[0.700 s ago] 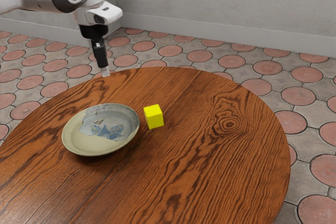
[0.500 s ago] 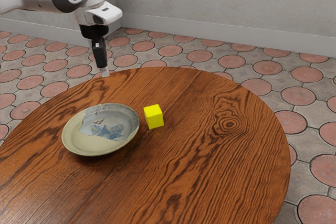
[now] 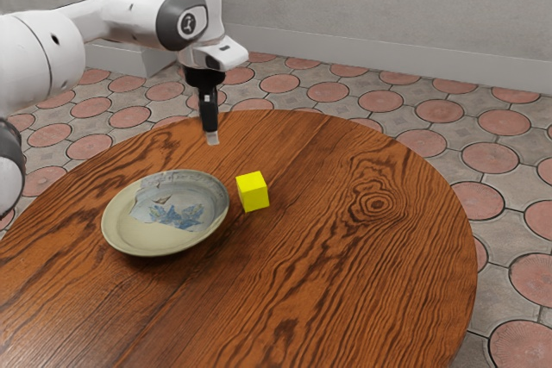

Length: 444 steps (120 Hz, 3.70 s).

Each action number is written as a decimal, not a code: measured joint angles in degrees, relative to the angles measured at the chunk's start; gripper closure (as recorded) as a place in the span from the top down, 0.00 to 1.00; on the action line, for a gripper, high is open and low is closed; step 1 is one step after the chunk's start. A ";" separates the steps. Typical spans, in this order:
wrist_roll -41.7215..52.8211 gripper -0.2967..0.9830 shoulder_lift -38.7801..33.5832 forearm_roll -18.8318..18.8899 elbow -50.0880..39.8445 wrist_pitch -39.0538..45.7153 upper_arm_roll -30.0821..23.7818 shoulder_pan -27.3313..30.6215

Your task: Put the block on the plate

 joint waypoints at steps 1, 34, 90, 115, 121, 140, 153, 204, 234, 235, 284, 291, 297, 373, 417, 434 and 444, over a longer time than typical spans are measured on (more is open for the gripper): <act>0.00 0.77 0.27 -0.05 0.01 0.24 0.05 0.00; -1.39 0.77 8.16 -0.89 2.58 6.94 1.10 0.24; -2.87 0.77 19.01 -7.75 6.67 15.69 1.99 1.44; -3.20 0.77 21.43 -9.10 6.76 18.05 1.96 1.45; -3.26 0.77 22.04 -9.20 6.77 18.81 1.98 1.53; -3.39 0.77 23.70 -9.96 6.91 21.34 2.65 1.59; -3.46 0.77 24.41 -11.39 6.92 22.40 2.72 1.54; -3.73 0.54 26.23 -13.40 6.84 23.83 2.88 1.49; -4.11 0.52 23.47 -12.66 6.59 23.70 3.71 0.93; -4.11 0.52 23.24 -12.64 6.52 23.69 3.72 0.92; -4.11 0.52 5.36 -12.45 -9.80 22.18 3.83 -0.13; -4.10 0.52 2.37 -12.13 -13.62 22.09 3.83 -0.06; -4.10 0.52 0.48 -11.27 -15.69 21.91 3.83 0.07; -4.19 0.53 -5.26 0.92 -30.07 20.23 4.52 4.84; -4.00 0.70 -4.38 0.15 -30.04 21.39 4.46 4.77; -3.91 0.73 -7.05 -0.56 -30.07 20.93 4.46 4.33; -3.87 0.74 -9.49 -1.61 -30.00 19.18 4.44 4.19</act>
